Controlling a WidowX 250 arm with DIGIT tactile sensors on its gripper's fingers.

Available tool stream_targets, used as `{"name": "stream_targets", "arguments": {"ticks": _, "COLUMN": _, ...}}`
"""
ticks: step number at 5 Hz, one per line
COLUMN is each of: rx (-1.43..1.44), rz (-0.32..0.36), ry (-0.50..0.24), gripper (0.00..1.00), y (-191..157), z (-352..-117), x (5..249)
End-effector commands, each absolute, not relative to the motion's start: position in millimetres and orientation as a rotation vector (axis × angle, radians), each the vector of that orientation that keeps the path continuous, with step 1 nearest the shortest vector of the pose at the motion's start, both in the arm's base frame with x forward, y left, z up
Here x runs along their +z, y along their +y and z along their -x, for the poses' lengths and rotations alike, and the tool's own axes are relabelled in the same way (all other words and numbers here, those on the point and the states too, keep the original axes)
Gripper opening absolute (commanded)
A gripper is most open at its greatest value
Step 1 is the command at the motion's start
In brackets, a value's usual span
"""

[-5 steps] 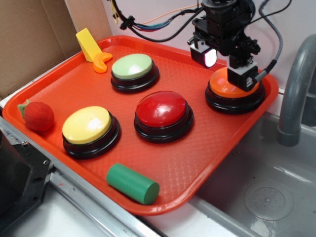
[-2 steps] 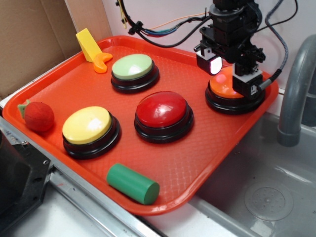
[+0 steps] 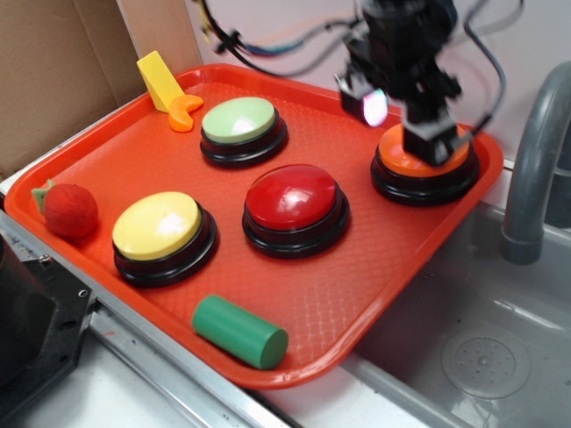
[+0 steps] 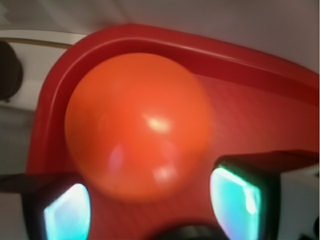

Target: Push the orange button.

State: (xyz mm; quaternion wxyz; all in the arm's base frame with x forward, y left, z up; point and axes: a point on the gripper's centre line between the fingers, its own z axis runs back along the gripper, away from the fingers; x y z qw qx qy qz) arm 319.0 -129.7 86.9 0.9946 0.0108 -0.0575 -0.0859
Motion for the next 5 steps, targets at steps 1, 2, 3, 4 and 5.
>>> {"name": "stream_targets", "arguments": {"ticks": 1, "rx": -0.123, "rz": -0.010, "ry": -0.208, "gripper": 1.00, "y": -125, "z": -308, "x": 143}}
{"name": "stream_targets", "arguments": {"ticks": 2, "rx": -0.108, "rz": -0.017, "ry": -0.208, "gripper": 1.00, "y": -124, "z": -305, "x": 148}}
{"name": "stream_targets", "arguments": {"ticks": 3, "rx": -0.101, "rz": 0.004, "ry": -0.203, "gripper": 1.00, "y": -122, "z": -299, "x": 152}}
{"name": "stream_targets", "arguments": {"ticks": 4, "rx": -0.071, "rz": 0.024, "ry": -0.206, "gripper": 1.00, "y": -117, "z": -287, "x": 162}}
{"name": "stream_targets", "arguments": {"ticks": 5, "rx": -0.053, "rz": 0.020, "ry": -0.220, "gripper": 1.00, "y": -112, "z": -284, "x": 168}}
